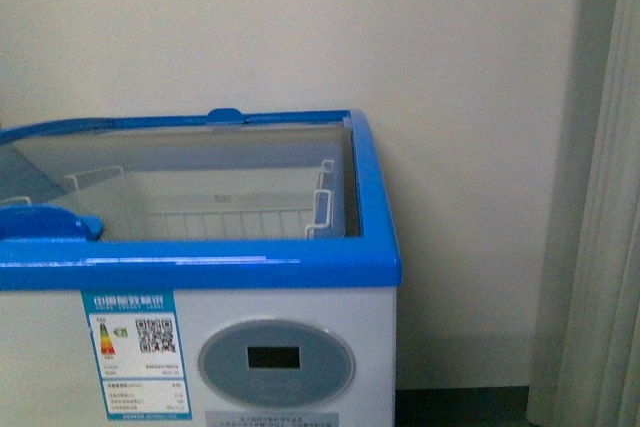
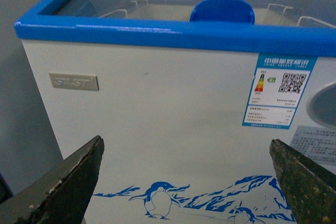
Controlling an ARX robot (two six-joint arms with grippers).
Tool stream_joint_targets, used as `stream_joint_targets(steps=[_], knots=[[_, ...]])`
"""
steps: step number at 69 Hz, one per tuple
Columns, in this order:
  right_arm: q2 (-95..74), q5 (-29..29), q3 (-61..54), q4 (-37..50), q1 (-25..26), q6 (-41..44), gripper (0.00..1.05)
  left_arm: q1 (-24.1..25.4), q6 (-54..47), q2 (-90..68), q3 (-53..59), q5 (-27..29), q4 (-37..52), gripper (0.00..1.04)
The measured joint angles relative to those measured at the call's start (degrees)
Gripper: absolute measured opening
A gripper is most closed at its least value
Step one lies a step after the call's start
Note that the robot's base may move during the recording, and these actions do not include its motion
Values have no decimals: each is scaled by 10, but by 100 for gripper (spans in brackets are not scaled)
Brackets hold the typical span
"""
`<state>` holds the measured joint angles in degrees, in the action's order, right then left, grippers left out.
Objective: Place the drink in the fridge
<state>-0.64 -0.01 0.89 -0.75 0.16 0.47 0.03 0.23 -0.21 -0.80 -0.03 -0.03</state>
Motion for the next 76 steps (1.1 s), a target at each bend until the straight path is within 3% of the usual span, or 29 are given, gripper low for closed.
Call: stream_joint_targets(steps=[62, 65, 70, 76], knots=[[0, 0, 0, 0, 0, 0, 45, 0, 0, 0, 0, 0, 0, 97], [0, 0, 0, 0, 0, 0, 45, -9, 6, -3, 0, 34, 7, 97], [0, 0, 0, 0, 0, 0, 45, -57, 26, -28, 0, 192, 46, 97], [0, 0, 0, 0, 0, 0, 45, -57, 42, -53, -3, 261, 48, 97]])
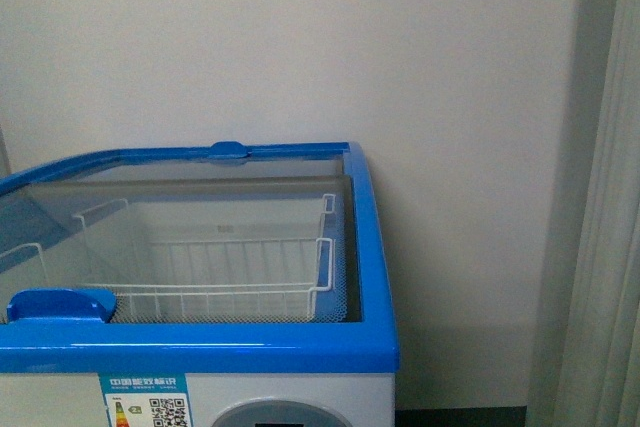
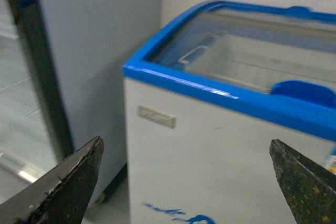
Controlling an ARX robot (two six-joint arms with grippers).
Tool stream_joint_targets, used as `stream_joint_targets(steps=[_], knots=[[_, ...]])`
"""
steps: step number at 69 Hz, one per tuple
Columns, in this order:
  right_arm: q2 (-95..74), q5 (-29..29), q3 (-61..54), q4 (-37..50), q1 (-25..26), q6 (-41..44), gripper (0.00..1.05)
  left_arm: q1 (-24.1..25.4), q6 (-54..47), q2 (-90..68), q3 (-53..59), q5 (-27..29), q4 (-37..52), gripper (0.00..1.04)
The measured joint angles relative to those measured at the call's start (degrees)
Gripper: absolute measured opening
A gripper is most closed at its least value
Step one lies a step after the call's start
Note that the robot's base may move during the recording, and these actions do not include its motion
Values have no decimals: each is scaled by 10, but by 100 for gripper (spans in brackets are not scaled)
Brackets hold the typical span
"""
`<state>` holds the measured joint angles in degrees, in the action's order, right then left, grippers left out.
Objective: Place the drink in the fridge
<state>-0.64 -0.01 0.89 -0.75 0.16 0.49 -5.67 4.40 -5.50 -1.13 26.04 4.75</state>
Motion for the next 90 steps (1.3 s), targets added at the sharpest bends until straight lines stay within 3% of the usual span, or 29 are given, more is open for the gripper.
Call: stream_joint_targets(steps=[10, 25, 41, 61, 90], knots=[[0, -1, 0, 0, 0, 0, 45, 5, -2, -54, -32, -56, -21, 97], [0, -1, 0, 0, 0, 0, 45, -5, -36, -167, -66, -88, 67, 97], [0, 0, 0, 0, 0, 0, 45, -3, -82, -281, -104, -156, 99, 97], [0, 0, 0, 0, 0, 0, 45, 54, -156, -409, -152, -230, 152, 97], [0, 0, 0, 0, 0, 0, 45, 77, -233, -565, -201, -246, 220, 97]])
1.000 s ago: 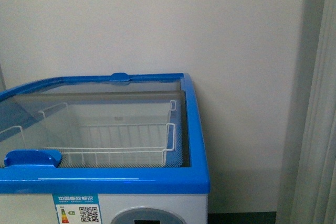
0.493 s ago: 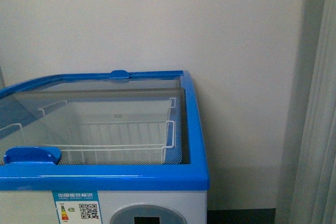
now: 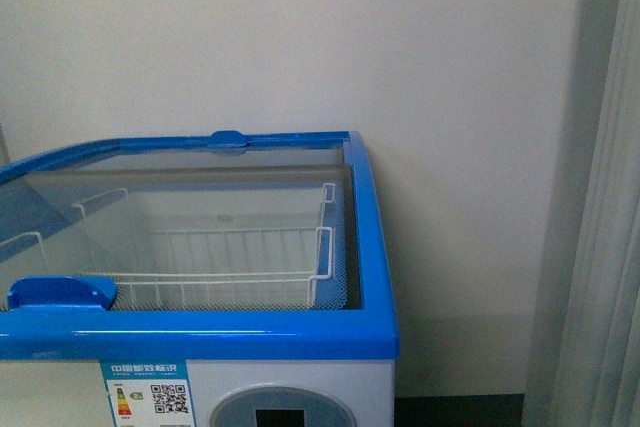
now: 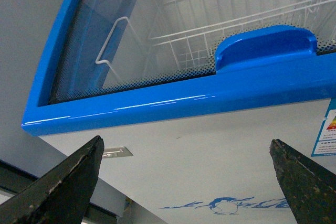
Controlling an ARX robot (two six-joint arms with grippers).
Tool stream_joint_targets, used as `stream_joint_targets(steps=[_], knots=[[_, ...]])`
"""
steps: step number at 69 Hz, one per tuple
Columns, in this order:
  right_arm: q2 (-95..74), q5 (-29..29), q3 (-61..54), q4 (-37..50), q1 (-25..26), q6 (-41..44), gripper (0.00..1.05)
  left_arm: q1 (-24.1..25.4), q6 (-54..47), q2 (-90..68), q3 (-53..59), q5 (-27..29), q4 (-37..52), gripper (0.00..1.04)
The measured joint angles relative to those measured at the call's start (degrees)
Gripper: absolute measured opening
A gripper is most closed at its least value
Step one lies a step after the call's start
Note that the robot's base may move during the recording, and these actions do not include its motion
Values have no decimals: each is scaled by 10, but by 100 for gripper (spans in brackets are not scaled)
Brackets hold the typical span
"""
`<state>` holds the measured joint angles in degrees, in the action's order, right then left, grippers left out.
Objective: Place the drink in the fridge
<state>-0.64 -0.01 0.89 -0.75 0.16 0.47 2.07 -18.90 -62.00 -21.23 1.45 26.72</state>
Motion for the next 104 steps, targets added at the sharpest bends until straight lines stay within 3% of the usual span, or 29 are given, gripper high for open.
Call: stream_joint_targets(steps=[58, 80, 82, 104], knots=[[0, 0, 0, 0, 0, 0, 45, -14, -47, -211, -134, 32, 71, 97], [0, 0, 0, 0, 0, 0, 45, -19, -83, -274, -209, 49, 50, 97], [0, 0, 0, 0, 0, 0, 45, -30, -88, -311, -260, 68, 49, 97], [0, 0, 0, 0, 0, 0, 45, -47, -83, -363, -357, 103, 12, 97]])
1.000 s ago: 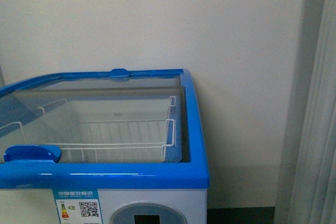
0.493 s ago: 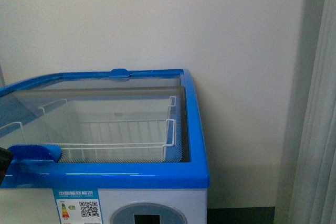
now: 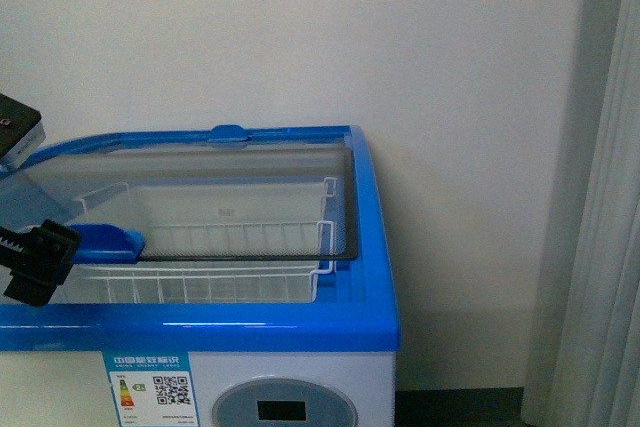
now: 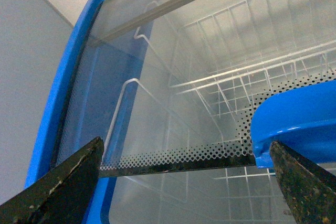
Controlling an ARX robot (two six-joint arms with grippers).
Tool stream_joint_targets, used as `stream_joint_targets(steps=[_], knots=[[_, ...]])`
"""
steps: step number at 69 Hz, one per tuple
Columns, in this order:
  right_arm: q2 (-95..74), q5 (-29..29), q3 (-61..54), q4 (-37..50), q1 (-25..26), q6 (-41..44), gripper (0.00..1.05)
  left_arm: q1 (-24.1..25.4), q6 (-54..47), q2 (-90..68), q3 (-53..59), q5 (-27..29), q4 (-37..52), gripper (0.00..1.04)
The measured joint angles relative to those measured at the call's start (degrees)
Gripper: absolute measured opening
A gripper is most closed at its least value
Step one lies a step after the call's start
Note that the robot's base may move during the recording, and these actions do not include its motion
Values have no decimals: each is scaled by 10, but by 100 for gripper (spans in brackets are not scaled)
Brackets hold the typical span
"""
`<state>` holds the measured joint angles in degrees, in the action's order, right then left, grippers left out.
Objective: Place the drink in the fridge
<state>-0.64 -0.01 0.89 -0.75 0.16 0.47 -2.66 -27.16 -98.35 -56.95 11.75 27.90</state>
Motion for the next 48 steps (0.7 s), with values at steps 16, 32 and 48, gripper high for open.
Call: stream_joint_targets(steps=[16, 32, 48], knots=[[0, 0, 0, 0, 0, 0, 45, -18, 6, -51, -87, 27, -34, 97], [0, 0, 0, 0, 0, 0, 45, -34, 10, -107, -176, 34, -68, 97], [0, 0, 0, 0, 0, 0, 45, -35, 10, -168, -276, 35, -110, 97]])
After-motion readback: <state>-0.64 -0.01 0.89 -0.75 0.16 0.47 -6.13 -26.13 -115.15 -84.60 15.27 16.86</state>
